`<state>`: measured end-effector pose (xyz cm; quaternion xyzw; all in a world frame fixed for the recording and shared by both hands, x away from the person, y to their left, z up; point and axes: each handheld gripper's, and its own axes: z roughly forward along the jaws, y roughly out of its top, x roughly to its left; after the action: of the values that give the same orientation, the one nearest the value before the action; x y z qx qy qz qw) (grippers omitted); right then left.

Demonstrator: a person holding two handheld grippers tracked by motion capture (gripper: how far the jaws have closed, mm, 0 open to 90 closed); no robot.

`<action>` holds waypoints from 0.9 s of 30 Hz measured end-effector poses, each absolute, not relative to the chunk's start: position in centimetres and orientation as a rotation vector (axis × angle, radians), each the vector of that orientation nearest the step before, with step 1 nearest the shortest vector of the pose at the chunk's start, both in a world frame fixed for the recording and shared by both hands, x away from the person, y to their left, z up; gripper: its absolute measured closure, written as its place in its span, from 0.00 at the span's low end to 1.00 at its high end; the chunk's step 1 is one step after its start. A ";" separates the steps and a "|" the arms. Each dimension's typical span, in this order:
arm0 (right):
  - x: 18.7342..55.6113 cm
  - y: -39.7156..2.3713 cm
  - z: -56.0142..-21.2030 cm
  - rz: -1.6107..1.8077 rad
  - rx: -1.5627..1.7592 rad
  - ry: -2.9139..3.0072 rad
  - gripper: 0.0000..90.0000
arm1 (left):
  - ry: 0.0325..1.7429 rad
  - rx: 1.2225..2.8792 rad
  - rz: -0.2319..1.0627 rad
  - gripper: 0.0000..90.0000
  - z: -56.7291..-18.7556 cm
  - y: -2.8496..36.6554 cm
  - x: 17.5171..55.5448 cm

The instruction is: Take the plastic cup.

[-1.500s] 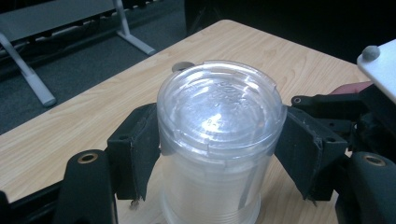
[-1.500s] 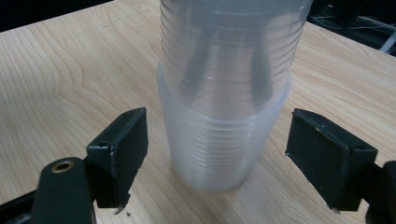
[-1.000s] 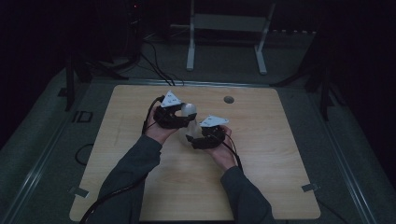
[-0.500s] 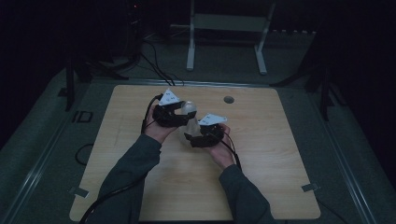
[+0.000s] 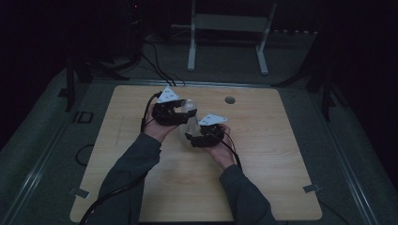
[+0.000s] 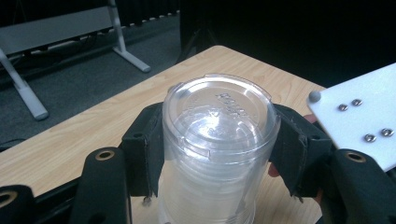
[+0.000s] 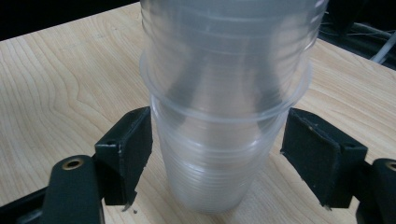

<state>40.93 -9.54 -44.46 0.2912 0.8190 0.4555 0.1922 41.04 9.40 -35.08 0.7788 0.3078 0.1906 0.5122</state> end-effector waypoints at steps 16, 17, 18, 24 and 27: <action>41.1 -9.5 -43.9 1.316 0.818 2.269 0.20 | 0.763 1.866 0.432 0.45 -34.8 9.6 41.3; 41.1 -9.5 -43.8 1.322 0.813 2.266 0.20 | 0.766 1.864 0.428 0.45 -34.8 9.6 41.3; 41.1 -9.4 -43.8 1.326 0.809 2.265 0.20 | 0.767 1.861 0.425 0.45 -34.8 9.6 41.3; 41.2 -8.9 -43.6 1.325 0.778 2.259 0.24 | 0.773 1.853 0.417 0.45 -34.7 9.7 41.3; 41.2 -8.9 -43.6 1.322 0.775 2.263 0.25 | 0.772 1.854 0.417 0.45 -34.6 9.8 41.3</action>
<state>41.18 -8.92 -43.56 0.2775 0.8109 0.4737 0.2027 41.34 9.81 -34.63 0.7727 0.3218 0.1740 0.5188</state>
